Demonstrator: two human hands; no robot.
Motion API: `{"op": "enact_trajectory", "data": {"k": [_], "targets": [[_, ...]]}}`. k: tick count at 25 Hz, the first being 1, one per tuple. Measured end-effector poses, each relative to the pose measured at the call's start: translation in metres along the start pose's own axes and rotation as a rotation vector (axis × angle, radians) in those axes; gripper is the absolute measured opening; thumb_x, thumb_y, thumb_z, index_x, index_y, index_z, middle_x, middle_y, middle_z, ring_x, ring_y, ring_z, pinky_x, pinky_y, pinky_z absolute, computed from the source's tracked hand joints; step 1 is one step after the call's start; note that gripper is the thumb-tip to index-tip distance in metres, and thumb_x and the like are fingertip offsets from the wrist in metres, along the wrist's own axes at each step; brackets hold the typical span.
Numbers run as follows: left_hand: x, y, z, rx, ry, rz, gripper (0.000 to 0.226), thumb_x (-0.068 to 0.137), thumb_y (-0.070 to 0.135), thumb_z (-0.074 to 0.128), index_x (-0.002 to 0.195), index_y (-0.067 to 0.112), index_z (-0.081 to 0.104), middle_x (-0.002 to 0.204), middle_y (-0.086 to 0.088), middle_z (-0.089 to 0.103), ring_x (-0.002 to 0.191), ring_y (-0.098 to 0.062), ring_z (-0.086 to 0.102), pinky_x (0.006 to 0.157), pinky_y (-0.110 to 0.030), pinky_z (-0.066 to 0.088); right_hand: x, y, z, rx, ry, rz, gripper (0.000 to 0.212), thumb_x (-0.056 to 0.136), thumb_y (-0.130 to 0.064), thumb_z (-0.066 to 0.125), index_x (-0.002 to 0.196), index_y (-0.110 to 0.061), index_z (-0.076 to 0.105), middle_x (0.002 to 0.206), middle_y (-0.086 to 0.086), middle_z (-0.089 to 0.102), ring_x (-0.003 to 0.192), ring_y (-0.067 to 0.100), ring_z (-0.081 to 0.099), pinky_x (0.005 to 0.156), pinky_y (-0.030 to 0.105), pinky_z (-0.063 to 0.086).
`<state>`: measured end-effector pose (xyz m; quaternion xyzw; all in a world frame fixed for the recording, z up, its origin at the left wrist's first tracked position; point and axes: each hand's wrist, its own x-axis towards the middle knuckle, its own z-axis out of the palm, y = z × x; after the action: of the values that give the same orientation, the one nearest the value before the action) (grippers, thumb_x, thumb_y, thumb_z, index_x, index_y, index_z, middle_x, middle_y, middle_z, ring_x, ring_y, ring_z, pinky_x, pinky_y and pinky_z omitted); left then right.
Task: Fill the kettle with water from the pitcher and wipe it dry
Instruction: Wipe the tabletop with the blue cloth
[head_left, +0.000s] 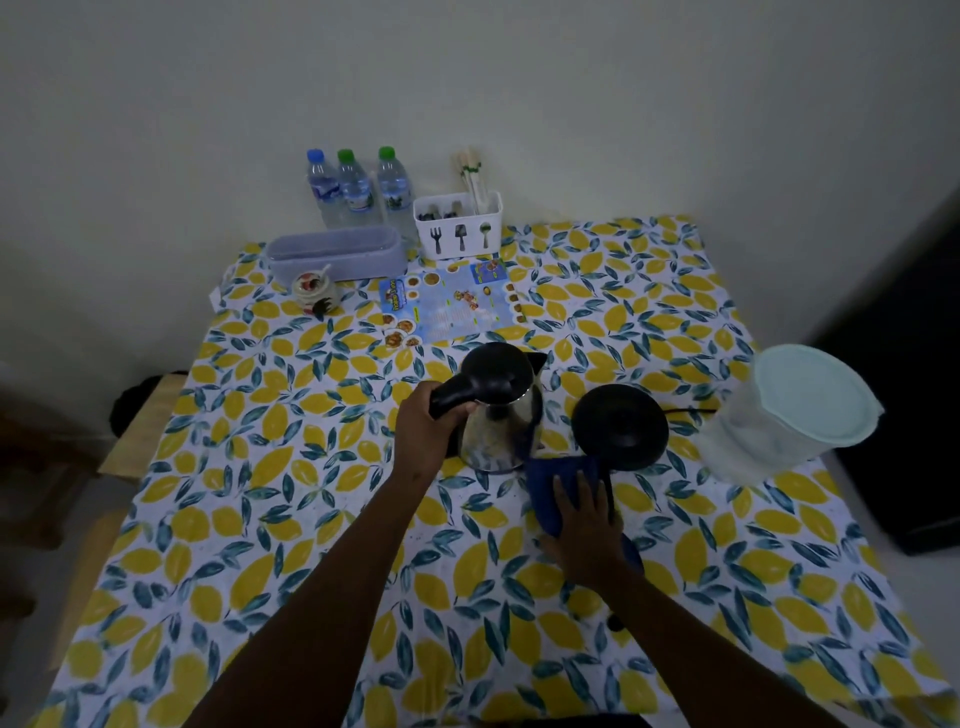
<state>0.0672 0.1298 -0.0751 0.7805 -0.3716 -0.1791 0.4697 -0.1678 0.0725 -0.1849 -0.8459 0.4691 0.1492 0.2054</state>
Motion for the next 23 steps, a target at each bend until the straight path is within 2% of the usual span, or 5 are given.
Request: {"op": "enact_trajectory", "data": {"k": [3, 7, 13, 18, 23], "targets": [[0.004, -0.006, 0.002, 0.023, 0.024, 0.013, 0.031, 0.087, 0.03, 0.068, 0.107, 0.01, 0.057, 0.09, -0.003, 0.059, 0.082, -0.02, 0.056, 0.064, -0.016, 0.038, 0.006, -0.007, 0.013, -0.051, 0.014, 0.021, 0.082, 0.081, -0.077, 0.021, 0.147, -0.039, -0.009, 0.159, 0.005, -0.016, 0.145, 0.038, -0.009, 0.109, 0.06, 0.019], [-0.002, -0.022, 0.001, 0.007, -0.008, 0.046, 0.035, 0.092, 0.03, 0.06, 0.122, 0.013, 0.05, 0.112, -0.01, 0.058, 0.1, -0.02, 0.056, 0.082, -0.031, 0.049, 0.006, -0.013, 0.018, -0.075, 0.137, 0.043, 0.06, 0.094, -0.057, 0.023, 0.148, -0.04, 0.005, 0.161, 0.005, 0.001, 0.145, 0.037, 0.002, 0.106, 0.058, 0.03], [-0.038, -0.056, -0.005, 0.101, -0.078, -0.013, 0.072, 0.097, 0.018, 0.051, 0.15, 0.012, 0.003, 0.157, -0.012, 0.019, 0.138, -0.027, 0.033, 0.105, -0.038, 0.04, -0.004, -0.048, 0.033, -0.096, 0.101, -0.168, 0.055, 0.093, -0.053, 0.025, 0.146, -0.042, 0.015, 0.161, 0.003, 0.005, 0.145, 0.037, 0.006, 0.102, 0.06, 0.03], [-0.078, -0.094, -0.016, 0.256, -0.184, -0.043, 0.057, 0.101, 0.016, 0.039, 0.149, 0.008, 0.011, 0.156, -0.004, 0.012, 0.144, -0.021, 0.013, 0.116, -0.051, 0.025, -0.027, -0.089, 0.05, -0.217, -0.005, -0.44, 0.048, 0.09, -0.052, 0.035, 0.136, -0.041, 0.04, 0.15, 0.002, 0.04, 0.13, 0.04, 0.044, 0.084, 0.059, 0.051], [-0.145, -0.134, -0.02, 0.365, -0.328, -0.158, 0.086, 0.088, 0.067, 0.0, 0.148, 0.008, 0.018, 0.156, -0.005, 0.008, 0.143, -0.019, 0.002, 0.12, -0.045, 0.015, -0.052, -0.048, 0.062, -0.311, 0.038, -0.676, 0.047, 0.091, -0.052, 0.034, 0.137, -0.045, 0.036, 0.15, -0.003, 0.039, 0.129, 0.034, 0.046, 0.08, 0.051, 0.052]]}}
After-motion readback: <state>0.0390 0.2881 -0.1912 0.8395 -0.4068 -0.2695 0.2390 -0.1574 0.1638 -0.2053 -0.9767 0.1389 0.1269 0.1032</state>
